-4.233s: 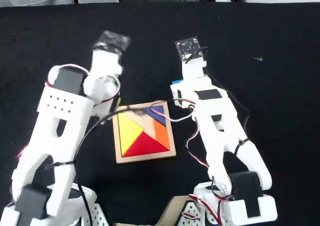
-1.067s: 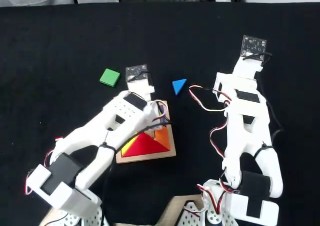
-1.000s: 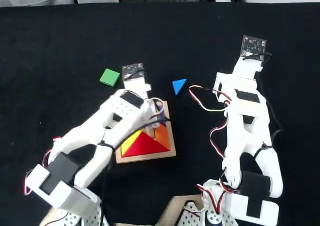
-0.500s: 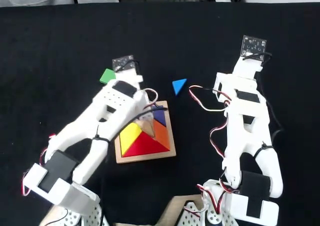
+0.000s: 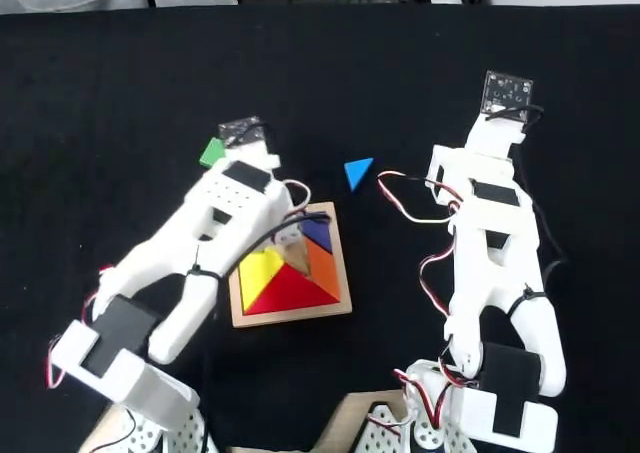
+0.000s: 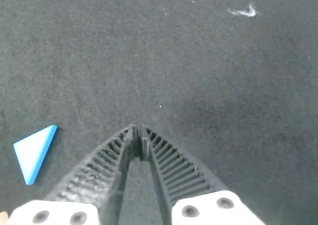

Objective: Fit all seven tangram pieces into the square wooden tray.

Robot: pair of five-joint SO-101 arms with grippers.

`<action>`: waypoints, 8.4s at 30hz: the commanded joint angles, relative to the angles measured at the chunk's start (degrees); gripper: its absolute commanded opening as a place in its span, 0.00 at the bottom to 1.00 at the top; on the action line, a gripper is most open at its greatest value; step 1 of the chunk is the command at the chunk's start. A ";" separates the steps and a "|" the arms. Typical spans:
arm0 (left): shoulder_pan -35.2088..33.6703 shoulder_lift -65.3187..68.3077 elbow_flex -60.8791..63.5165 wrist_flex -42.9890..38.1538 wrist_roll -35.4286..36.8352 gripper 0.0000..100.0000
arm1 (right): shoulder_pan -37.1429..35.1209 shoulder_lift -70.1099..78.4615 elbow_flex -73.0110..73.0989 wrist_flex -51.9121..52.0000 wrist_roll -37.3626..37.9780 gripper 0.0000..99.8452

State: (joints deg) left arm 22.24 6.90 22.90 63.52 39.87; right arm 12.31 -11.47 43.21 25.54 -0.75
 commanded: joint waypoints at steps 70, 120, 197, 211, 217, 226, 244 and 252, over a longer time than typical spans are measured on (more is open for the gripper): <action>-16.66 11.16 -57.19 36.40 -18.46 0.04 | -0.53 0.22 -1.36 -1.14 -0.09 0.01; -20.53 58.20 -93.05 30.42 -51.52 0.14 | -0.70 4.35 -4.00 -1.05 -0.09 0.01; 2.77 9.32 -12.44 3.08 -46.77 0.03 | -0.26 4.53 -4.00 -1.05 -0.09 0.01; 5.58 9.58 -12.53 2.99 -44.57 0.03 | -0.26 4.44 -4.00 -1.05 -0.09 0.01; 6.55 9.58 -13.32 3.16 -44.40 0.03 | -0.26 4.44 -4.00 -1.05 -0.09 0.01; 5.93 9.58 -15.52 5.80 -44.31 0.08 | -0.26 4.44 -4.00 -1.05 -0.09 0.01; -0.92 9.58 -15.69 5.71 -44.75 0.16 | -0.35 4.44 -4.00 -1.05 -0.09 0.01; -1.01 9.58 -23.34 10.73 -44.84 0.16 | -0.35 4.44 -4.00 -1.05 -0.09 0.01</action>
State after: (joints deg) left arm 21.80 16.92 5.41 71.78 -4.88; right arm 12.40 -6.99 42.68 25.27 -0.75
